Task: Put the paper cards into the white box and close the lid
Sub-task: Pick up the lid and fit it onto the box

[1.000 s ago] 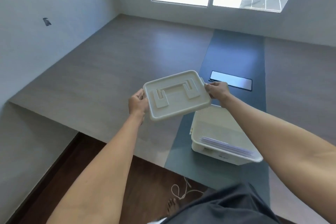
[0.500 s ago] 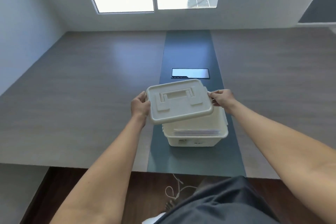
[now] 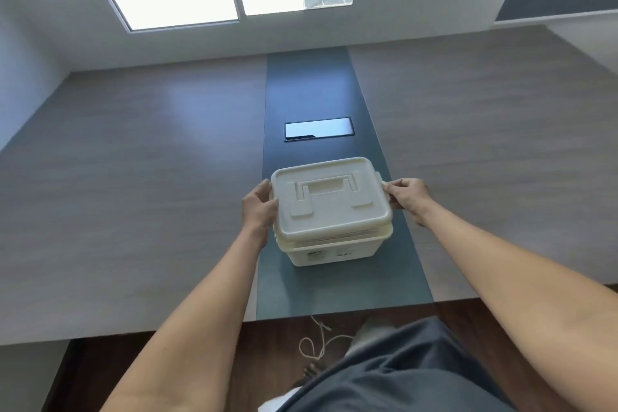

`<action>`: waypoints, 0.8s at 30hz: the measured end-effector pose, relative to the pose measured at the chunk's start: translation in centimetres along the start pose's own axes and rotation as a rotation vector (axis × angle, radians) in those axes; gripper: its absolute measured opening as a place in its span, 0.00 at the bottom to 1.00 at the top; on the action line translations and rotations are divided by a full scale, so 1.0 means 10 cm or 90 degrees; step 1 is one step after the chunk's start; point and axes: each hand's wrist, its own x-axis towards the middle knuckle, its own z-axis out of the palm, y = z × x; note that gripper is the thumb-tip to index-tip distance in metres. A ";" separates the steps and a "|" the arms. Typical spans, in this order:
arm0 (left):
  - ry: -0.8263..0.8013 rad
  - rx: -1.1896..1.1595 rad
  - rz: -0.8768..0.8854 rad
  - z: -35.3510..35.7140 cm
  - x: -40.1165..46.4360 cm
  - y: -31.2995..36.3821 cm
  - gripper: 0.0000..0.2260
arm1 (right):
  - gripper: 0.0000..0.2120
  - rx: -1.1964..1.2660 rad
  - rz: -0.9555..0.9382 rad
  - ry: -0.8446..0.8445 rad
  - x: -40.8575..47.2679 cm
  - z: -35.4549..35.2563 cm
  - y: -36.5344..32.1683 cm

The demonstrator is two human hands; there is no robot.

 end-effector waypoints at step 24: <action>-0.032 -0.006 -0.012 -0.10 0.08 -0.25 0.25 | 0.12 0.029 0.039 -0.104 0.02 -0.20 0.24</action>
